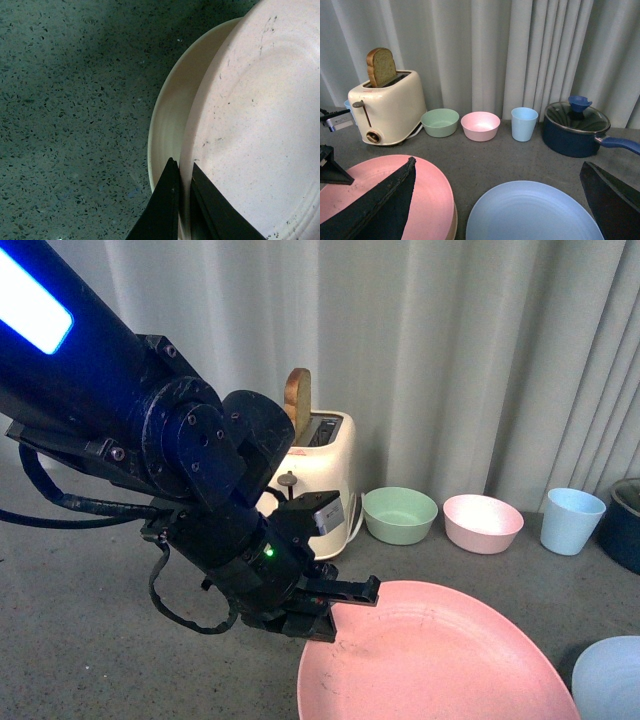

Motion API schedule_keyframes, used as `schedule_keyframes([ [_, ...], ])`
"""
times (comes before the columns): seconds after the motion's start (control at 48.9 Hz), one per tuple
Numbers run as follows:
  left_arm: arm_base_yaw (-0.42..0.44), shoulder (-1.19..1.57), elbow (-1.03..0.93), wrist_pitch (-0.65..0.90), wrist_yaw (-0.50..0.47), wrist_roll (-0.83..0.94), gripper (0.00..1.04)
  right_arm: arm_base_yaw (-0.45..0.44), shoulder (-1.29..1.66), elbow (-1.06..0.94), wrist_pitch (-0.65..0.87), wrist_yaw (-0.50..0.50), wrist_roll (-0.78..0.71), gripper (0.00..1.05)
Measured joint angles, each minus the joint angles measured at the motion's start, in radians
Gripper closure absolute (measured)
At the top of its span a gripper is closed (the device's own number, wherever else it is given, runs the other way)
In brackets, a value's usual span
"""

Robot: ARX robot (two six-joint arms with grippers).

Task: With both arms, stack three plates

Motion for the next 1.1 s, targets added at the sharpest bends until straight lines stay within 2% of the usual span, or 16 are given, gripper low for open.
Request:
schedule_keyframes([
  [0.511,-0.012,0.016,-0.023,0.026,-0.027,0.017,1.01,0.0,0.0,0.0,0.0,0.0,0.0,0.07],
  [0.634,-0.016,0.017,-0.023,0.03,-0.023,0.009,0.86,0.0,0.0,0.0,0.0,0.0,0.0,0.07],
  [0.757,-0.016,0.017,-0.023,0.033,-0.023,0.009,0.64,0.0,0.0,0.0,0.0,0.0,0.0,0.07],
  [1.104,0.007,-0.023,-0.036,0.059,-0.026,0.022,0.14,0.0,0.0,0.0,0.0,0.0,0.0,0.07],
])
